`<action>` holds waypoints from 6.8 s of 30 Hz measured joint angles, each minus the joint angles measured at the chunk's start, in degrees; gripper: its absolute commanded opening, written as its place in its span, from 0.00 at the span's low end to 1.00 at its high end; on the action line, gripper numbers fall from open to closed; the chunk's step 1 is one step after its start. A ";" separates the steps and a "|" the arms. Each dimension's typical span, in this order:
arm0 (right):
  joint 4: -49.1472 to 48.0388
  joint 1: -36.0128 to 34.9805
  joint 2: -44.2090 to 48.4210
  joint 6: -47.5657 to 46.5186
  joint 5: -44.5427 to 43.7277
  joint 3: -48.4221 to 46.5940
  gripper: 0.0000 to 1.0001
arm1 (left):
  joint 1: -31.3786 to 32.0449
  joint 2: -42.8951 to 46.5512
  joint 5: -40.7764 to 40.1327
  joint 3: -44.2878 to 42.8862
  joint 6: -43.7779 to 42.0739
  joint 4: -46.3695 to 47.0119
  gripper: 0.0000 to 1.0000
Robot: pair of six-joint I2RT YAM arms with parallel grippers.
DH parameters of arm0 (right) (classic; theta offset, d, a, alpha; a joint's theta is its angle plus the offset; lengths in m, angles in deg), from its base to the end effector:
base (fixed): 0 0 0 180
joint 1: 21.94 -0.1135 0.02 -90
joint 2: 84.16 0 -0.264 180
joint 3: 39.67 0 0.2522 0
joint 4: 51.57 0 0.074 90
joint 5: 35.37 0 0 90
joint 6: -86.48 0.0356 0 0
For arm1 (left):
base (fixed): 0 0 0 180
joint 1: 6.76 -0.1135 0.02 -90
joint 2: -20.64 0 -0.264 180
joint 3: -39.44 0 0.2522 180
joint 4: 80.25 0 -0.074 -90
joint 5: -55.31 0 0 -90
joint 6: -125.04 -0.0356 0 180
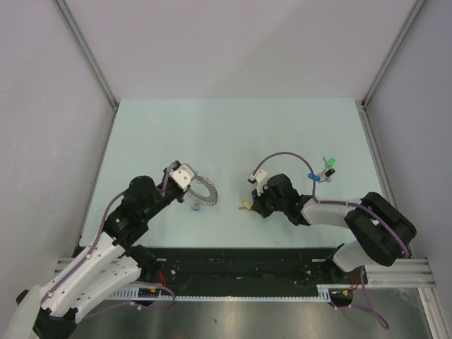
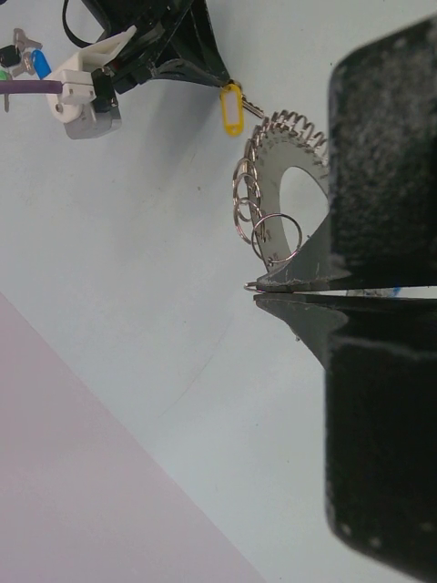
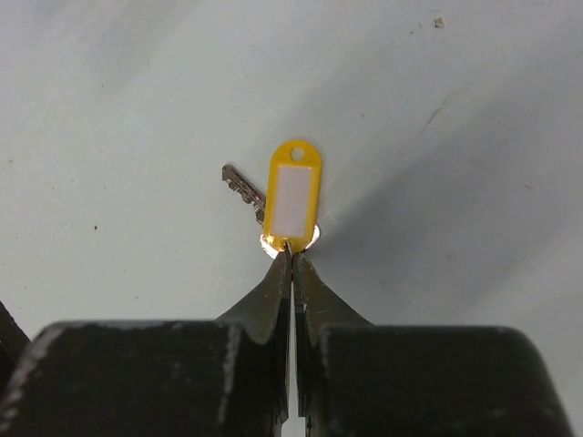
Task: Put the keys on the keyring
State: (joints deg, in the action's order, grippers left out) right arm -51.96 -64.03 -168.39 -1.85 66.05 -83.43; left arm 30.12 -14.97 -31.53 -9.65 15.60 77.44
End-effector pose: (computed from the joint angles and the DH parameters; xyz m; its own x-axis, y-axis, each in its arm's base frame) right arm 0.1946 0.1853 0.1424 -0.5000 -0.4132 -0.7611 -0.7552 0.6382 0.1497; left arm 0.1259 -0.0969 0.3092 0.0981 0.3418 -0.9346 0.6470 0.6917 0.3209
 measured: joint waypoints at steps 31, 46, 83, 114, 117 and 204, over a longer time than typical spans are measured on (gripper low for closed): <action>6.49 0.57 22.34 0.26 8.74 -7.32 0.53 | 0.00 -0.59 10.25 2.45 4.94 5.38 0.00; -12.37 -2.36 20.31 1.57 24.85 -10.58 0.42 | 0.00 1.77 24.44 4.94 15.17 11.45 0.00; -12.57 -4.72 13.70 0.66 31.67 -15.67 0.00 | -0.02 3.61 25.55 5.42 19.50 13.57 0.30; 19.80 -9.35 11.85 -19.80 25.94 -27.89 0.00 | -3.08 -12.09 39.12 -12.39 -5.20 -19.19 0.27; 19.98 -9.51 11.63 -20.22 25.97 -28.02 0.00 | -3.26 -12.44 40.17 -12.39 -5.14 -19.02 0.33; 13.22 13.70 31.19 3.30 -6.95 -3.58 0.68 | 9.66 -58.86 -0.70 -26.71 8.55 -26.14 0.54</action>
State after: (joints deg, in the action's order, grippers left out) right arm -38.74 -50.32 -137.20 1.45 59.10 -87.01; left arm 39.78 -73.83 -32.23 -36.36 24.15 51.29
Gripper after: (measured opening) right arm 0.679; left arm 0.540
